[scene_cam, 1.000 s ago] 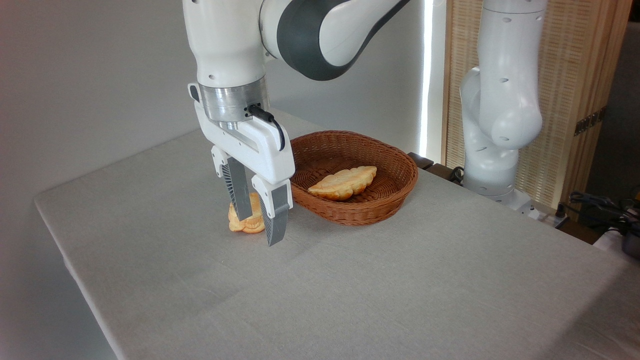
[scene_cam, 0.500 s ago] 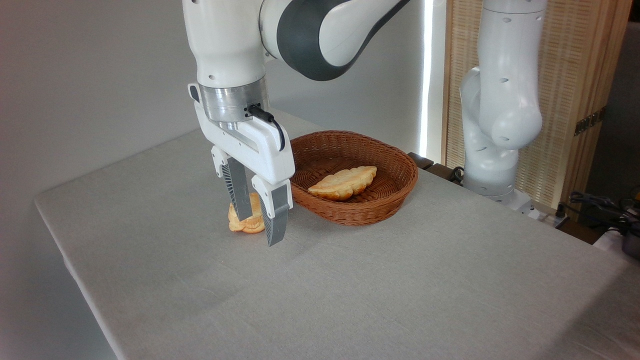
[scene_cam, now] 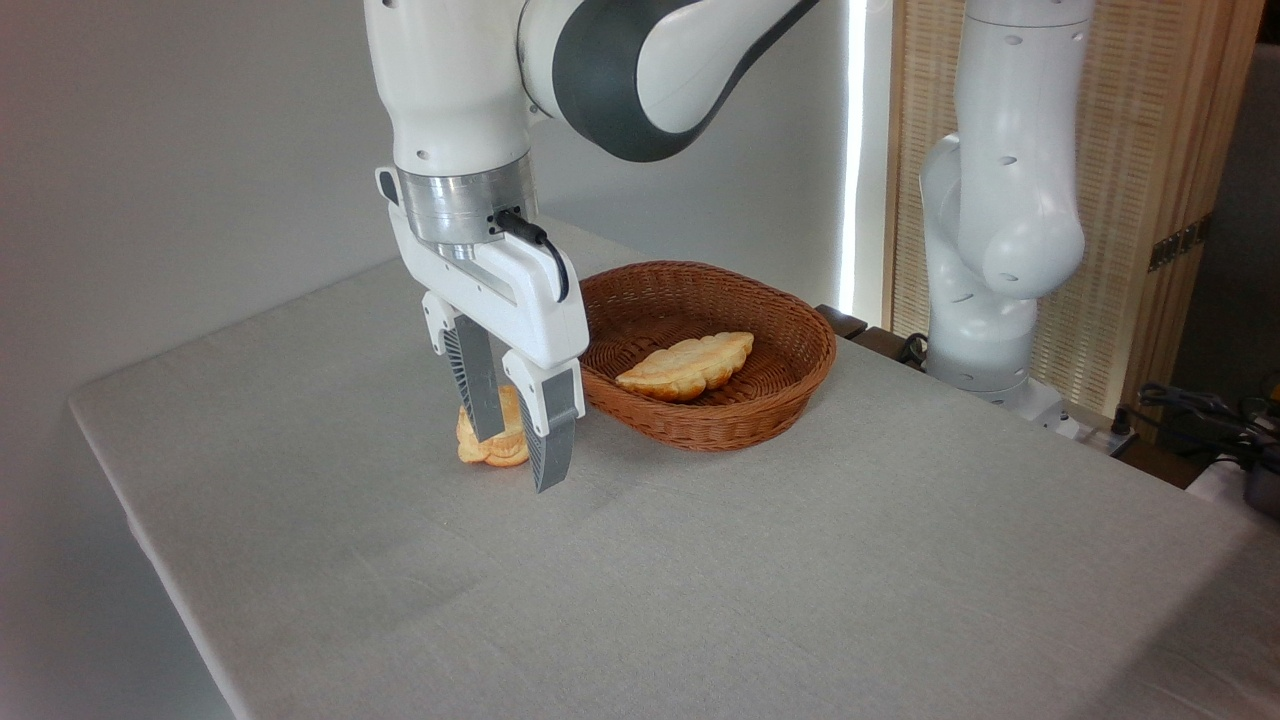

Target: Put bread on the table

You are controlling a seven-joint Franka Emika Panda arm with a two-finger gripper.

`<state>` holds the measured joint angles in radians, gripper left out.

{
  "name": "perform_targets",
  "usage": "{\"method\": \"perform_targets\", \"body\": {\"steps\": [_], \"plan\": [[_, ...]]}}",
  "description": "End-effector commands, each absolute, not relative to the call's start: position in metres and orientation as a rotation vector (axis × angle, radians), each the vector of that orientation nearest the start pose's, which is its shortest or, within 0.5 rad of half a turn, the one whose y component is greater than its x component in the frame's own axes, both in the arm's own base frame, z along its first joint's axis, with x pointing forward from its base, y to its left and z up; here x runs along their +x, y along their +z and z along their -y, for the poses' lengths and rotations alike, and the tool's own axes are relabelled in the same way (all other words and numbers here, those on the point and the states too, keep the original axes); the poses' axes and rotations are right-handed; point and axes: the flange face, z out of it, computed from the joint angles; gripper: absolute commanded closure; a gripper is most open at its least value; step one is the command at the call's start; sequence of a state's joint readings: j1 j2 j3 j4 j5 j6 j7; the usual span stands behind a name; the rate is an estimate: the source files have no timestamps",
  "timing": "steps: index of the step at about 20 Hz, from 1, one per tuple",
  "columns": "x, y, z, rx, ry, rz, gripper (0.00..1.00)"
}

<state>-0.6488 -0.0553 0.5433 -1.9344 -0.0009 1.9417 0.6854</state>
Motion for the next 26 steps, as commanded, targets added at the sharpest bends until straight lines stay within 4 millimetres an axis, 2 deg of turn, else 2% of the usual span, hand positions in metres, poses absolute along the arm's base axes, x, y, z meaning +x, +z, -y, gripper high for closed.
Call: {"method": "perform_targets", "body": {"steps": [1,7,11,17,21,23,26], "plan": [[0.548,0.513,0.055,-2.903,-0.077,-1.209,0.00],[0.548,0.514,0.063,-2.894,-0.079,-1.231,0.00],[0.542,0.517,0.075,-2.890,-0.066,-1.262,0.00],[0.510,0.536,0.086,-2.903,-0.009,-1.361,0.00],[0.476,0.530,0.100,-2.910,0.096,-1.461,0.00],[0.463,0.526,0.111,-2.896,0.198,-1.509,0.00],[0.444,0.517,0.117,-2.885,0.298,-1.561,0.00]]}}
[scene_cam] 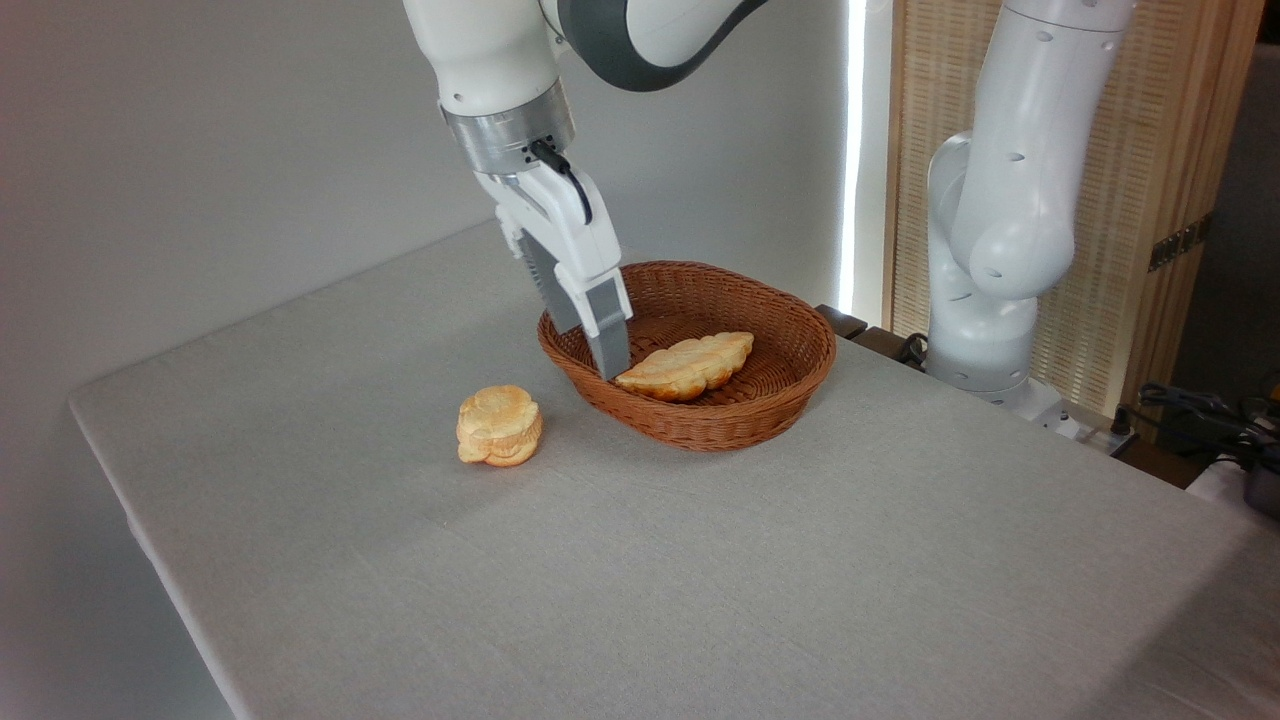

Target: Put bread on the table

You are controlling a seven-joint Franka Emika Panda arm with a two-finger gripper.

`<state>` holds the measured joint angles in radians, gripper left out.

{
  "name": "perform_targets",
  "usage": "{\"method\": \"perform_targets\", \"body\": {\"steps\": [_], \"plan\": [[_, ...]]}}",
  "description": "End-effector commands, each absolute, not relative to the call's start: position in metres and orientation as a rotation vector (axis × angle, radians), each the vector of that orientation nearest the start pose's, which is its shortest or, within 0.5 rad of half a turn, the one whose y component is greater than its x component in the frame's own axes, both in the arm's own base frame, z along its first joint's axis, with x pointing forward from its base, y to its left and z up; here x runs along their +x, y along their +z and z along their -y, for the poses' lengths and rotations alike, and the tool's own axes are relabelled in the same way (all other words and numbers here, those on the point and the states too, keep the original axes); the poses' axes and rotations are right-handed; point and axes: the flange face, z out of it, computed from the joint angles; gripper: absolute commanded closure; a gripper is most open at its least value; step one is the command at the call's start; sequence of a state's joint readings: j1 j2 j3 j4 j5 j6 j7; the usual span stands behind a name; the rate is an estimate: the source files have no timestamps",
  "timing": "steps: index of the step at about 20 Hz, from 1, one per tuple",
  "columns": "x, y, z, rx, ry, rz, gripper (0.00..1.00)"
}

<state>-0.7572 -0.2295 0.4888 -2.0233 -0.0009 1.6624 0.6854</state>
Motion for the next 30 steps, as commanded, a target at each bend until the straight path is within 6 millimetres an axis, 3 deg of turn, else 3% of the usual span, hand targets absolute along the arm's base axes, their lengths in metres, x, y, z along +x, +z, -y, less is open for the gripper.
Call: {"method": "perform_targets", "body": {"steps": [1,4,10,16,19,30], "plan": [[0.438,0.513,0.123,-2.869,0.314,-1.587,0.00],[0.422,0.496,0.138,-2.811,0.379,-1.637,0.00],[0.407,0.473,0.145,-2.778,0.454,-1.670,0.00],[0.412,0.442,0.153,-2.746,0.566,-1.654,0.00],[0.414,0.420,0.172,-2.701,0.614,-1.654,0.00],[0.410,0.414,0.193,-2.662,0.600,-1.676,0.00]]}}
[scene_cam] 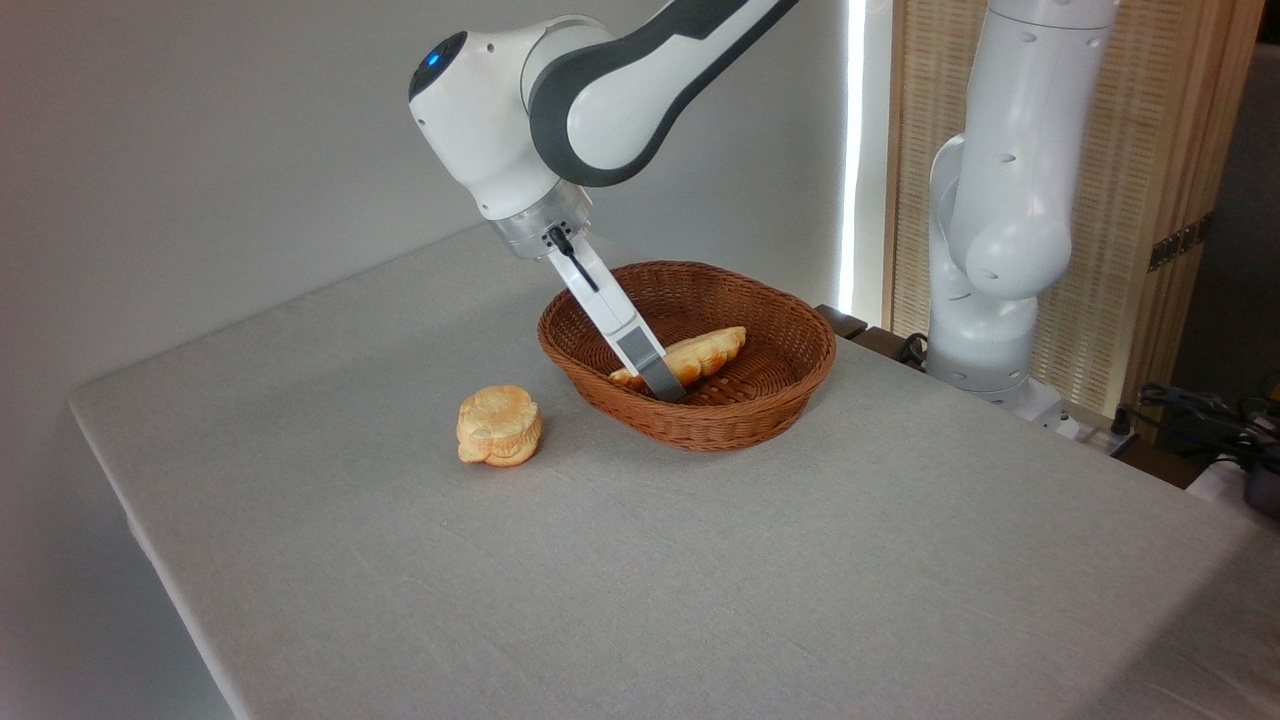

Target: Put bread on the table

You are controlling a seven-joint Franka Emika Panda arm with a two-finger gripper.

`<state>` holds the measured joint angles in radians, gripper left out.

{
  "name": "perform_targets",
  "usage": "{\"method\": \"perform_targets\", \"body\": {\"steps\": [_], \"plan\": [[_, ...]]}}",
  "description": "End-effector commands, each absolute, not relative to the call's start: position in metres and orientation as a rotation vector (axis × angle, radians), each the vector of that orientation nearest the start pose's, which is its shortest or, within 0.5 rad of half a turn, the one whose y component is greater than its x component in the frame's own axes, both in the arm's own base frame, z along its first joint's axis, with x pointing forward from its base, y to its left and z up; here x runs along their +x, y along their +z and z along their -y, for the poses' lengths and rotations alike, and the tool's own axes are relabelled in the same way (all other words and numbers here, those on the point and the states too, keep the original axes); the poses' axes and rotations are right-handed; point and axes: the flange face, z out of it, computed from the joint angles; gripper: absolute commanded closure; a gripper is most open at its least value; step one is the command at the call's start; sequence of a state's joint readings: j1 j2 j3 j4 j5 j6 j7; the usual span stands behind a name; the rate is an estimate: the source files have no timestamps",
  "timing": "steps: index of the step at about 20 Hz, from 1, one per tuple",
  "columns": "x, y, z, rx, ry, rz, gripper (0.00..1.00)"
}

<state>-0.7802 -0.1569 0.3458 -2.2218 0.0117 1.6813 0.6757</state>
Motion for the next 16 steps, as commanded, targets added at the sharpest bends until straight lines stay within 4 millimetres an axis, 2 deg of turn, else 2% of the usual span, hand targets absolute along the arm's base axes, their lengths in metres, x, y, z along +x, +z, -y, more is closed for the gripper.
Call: {"method": "perform_targets", "body": {"steps": [1,2,3,4,12,16], "plan": [[0.410,0.414,0.194,-2.660,0.600,-1.680,0.07],[0.411,0.416,0.193,-2.662,0.593,-1.679,0.24],[0.412,0.417,0.193,-2.664,0.590,-1.677,0.48],[0.412,0.417,0.192,-2.666,0.590,-1.675,0.63],[0.412,0.419,0.191,-2.666,0.586,-1.682,0.64],[0.414,0.430,0.191,-2.670,0.567,-1.681,0.64]]}}
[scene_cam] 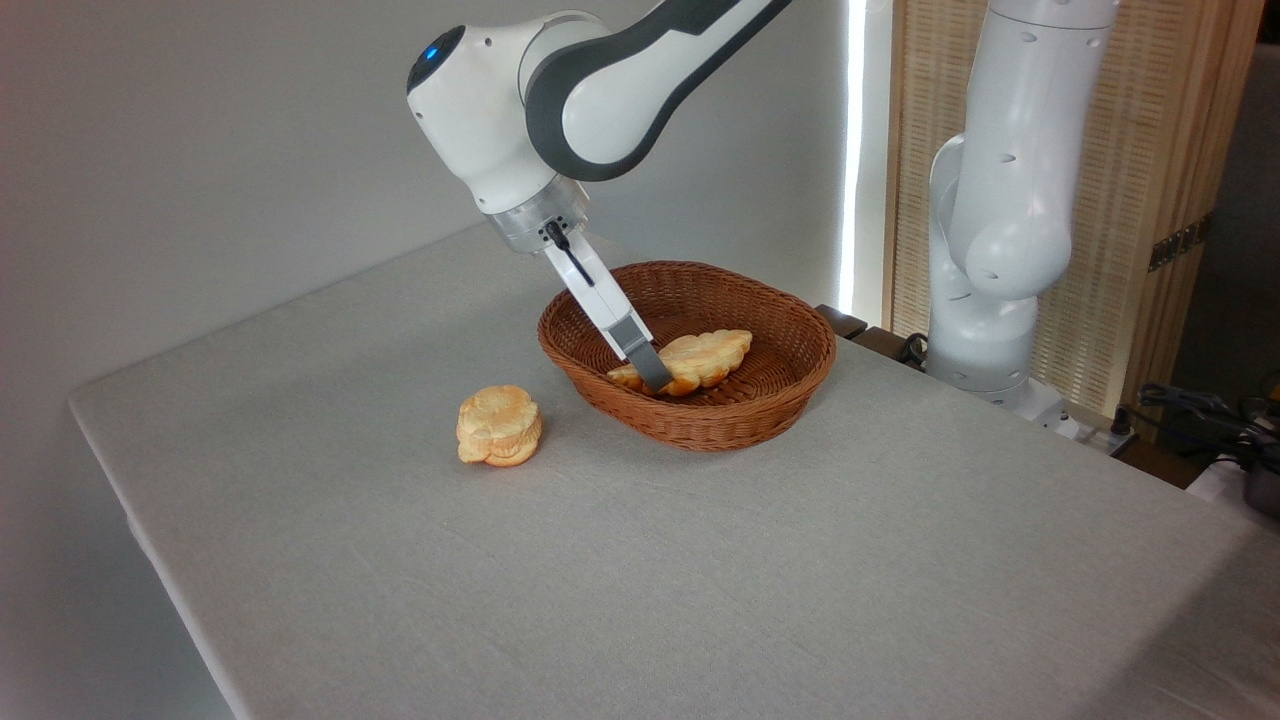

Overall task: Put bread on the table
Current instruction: 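Grasp the leaf-shaped pastry and lift it out of the basket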

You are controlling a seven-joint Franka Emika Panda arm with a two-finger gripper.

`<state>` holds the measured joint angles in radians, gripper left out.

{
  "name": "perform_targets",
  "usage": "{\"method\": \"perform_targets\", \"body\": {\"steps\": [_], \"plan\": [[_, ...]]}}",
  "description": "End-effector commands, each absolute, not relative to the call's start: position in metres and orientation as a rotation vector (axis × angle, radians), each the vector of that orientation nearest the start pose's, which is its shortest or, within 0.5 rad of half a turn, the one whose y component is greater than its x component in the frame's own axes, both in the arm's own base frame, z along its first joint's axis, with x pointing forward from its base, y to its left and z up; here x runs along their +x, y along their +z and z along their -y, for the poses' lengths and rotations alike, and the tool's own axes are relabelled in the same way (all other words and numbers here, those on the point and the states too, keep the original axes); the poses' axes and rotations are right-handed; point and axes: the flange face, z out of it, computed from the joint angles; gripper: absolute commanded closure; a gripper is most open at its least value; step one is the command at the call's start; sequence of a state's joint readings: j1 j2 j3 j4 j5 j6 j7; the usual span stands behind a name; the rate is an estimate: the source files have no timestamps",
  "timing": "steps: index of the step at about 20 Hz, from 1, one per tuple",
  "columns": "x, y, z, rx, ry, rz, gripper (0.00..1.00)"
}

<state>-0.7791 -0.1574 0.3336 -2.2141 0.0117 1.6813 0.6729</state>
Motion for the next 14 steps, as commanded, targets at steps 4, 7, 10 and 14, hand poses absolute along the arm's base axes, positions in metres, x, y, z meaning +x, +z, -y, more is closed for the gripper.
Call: {"method": "perform_targets", "body": {"steps": [4,7,10,14], "plan": [[0.414,0.460,0.191,-2.669,0.561,-1.695,0.62],[0.406,0.486,0.198,-2.660,0.546,-1.730,0.61],[0.409,0.509,0.198,-2.671,0.485,-1.738,0.59],[0.425,0.531,0.198,-2.690,0.328,-1.733,0.59]]}}
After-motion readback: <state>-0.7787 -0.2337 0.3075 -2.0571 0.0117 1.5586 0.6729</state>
